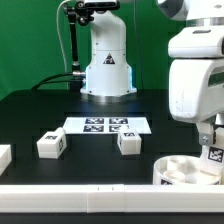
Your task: Assemble stool
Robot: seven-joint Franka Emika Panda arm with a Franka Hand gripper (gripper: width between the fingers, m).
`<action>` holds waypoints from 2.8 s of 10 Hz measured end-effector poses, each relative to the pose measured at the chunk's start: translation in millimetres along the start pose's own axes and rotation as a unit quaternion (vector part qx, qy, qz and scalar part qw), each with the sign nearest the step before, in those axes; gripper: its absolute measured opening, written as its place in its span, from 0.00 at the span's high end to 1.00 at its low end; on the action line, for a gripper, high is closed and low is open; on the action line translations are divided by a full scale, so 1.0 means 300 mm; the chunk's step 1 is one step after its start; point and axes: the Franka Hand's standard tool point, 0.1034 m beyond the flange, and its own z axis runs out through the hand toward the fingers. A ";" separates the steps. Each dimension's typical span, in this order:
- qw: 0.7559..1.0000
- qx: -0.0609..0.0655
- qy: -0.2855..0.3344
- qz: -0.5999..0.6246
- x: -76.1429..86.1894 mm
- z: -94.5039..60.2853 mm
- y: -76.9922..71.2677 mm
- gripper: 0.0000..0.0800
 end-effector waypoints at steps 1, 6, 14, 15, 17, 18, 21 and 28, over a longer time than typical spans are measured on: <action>0.999 0.000 0.000 0.051 0.000 0.000 0.000 0.57; 0.955 -0.004 0.023 0.296 -0.009 0.004 0.013 0.57; 0.743 0.003 0.036 0.669 -0.007 0.010 -0.010 0.57; 0.703 0.007 0.033 0.710 -0.005 0.010 -0.015 0.57; 0.604 0.023 0.030 0.796 -0.005 0.010 -0.016 0.57; 0.575 0.031 0.028 0.817 -0.006 0.010 -0.016 0.57; 0.440 0.052 0.019 0.896 -0.002 0.011 -0.020 0.57; 0.281 0.085 0.008 0.956 0.002 0.021 -0.015 0.46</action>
Offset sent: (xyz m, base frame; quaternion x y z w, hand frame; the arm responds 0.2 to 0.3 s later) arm -0.0081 -0.0089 -0.0040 -0.0082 0.0284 0.2817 0.9591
